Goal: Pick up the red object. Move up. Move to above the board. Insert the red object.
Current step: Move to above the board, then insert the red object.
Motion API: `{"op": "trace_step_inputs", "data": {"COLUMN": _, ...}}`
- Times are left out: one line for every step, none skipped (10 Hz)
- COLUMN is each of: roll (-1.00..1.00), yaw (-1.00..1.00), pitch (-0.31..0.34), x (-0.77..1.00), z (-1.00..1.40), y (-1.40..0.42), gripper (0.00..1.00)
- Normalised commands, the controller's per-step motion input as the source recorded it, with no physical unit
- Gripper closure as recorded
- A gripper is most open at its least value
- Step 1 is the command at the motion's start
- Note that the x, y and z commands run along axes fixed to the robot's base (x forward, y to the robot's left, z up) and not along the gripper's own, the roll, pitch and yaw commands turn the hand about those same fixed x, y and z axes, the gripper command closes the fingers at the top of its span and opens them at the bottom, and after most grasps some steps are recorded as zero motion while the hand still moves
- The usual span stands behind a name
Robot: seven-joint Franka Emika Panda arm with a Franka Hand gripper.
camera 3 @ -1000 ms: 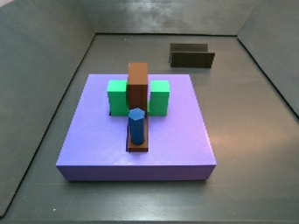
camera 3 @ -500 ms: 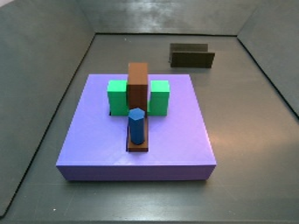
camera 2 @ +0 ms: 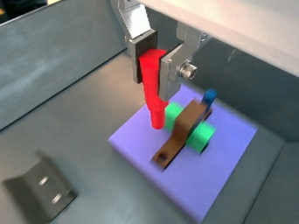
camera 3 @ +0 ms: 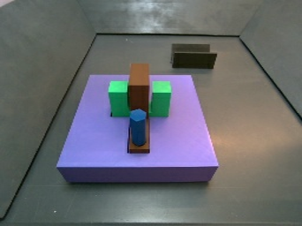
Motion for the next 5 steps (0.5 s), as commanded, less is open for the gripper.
{"op": "trace_step_inputs", "data": {"roll": 0.01, "yaw": 0.0, "pitch": 0.154, "x": 0.19, "z": 0.2, "y": -1.4, "gripper": 1.0}}
{"op": "trace_step_inputs", "data": {"roll": 0.01, "yaw": 0.0, "pitch": 0.158, "x": 0.13, "z": 0.12, "y": -0.81, "gripper": 1.0}}
{"op": "trace_step_inputs", "data": {"roll": 0.01, "yaw": 0.0, "pitch": 0.146, "x": 0.09, "z": 0.04, "y": -0.18, "gripper": 1.0}}
{"op": "trace_step_inputs", "data": {"roll": 0.0, "yaw": 0.0, "pitch": -0.04, "x": -0.04, "z": -0.09, "y": 0.0, "gripper": 1.0}}
{"op": "trace_step_inputs", "data": {"roll": 0.0, "yaw": 0.0, "pitch": -0.057, "x": -0.08, "z": -0.11, "y": 0.0, "gripper": 1.0}}
